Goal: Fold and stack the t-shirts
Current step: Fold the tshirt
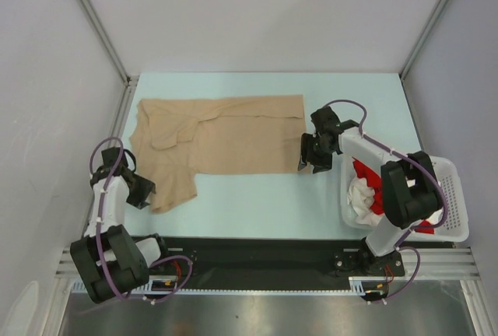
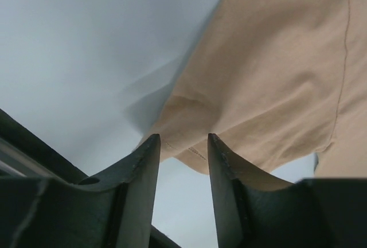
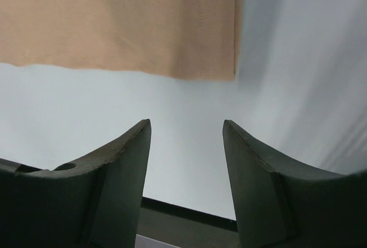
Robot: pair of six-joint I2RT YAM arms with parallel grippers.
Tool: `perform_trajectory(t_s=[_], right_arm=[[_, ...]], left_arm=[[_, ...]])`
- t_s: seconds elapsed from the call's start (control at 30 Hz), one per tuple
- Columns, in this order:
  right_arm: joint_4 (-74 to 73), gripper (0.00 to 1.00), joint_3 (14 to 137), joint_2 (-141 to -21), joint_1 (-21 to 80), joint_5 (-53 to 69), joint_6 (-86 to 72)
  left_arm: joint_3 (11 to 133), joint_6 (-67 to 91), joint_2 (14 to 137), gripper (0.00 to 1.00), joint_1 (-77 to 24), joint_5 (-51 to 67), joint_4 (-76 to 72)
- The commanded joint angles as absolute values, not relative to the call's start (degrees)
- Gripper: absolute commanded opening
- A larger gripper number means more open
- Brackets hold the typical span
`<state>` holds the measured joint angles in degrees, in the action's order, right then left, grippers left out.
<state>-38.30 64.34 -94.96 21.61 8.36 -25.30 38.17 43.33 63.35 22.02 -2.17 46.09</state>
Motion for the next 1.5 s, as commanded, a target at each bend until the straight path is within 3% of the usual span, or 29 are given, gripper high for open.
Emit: perform_trajectory(t_s=[0.0,0.1,0.27,0.4,0.53,0.7,1.07,1.2,1.47], right_arm=[[-34.8,0.59,66.3,-96.0,22.0,10.4,-24.3],[-33.9,0.59,66.6,-97.2,22.9,12.4,-25.0],[-32.6,0.59,66.4,-97.9,24.0,15.2,-26.0],[-32.8,0.59,66.9,-99.1,23.9,15.6,-25.4],[-32.7,0.59,67.4,-100.3,23.8,16.2,-24.9],[-32.2,0.59,68.4,-102.0,23.9,17.0,-25.0],[-29.5,0.59,66.8,-103.2,24.5,19.4,-26.2],[-29.0,0.59,67.4,-104.8,24.6,21.4,-26.8],[-30.1,0.59,67.8,-104.5,24.4,20.8,-26.9]], left_arm=[[37.1,45.0,63.6,0.43,23.8,-1.6,46.6],[37.1,44.6,64.6,0.30,24.1,-1.5,45.9],[38.4,43.8,66.0,0.24,25.1,-3.6,46.7],[36.4,44.6,67.1,0.35,25.3,-1.5,45.7],[31.5,46.2,71.0,0.32,25.2,4.9,40.1],[33.3,48.8,67.2,0.27,27.4,-1.8,46.2],[39.0,47.1,67.8,0.39,27.7,-7.7,50.8],[36.5,48.7,67.6,0.51,27.6,-5.5,49.9],[33.5,49.8,68.8,0.43,27.7,-3.4,47.9]])
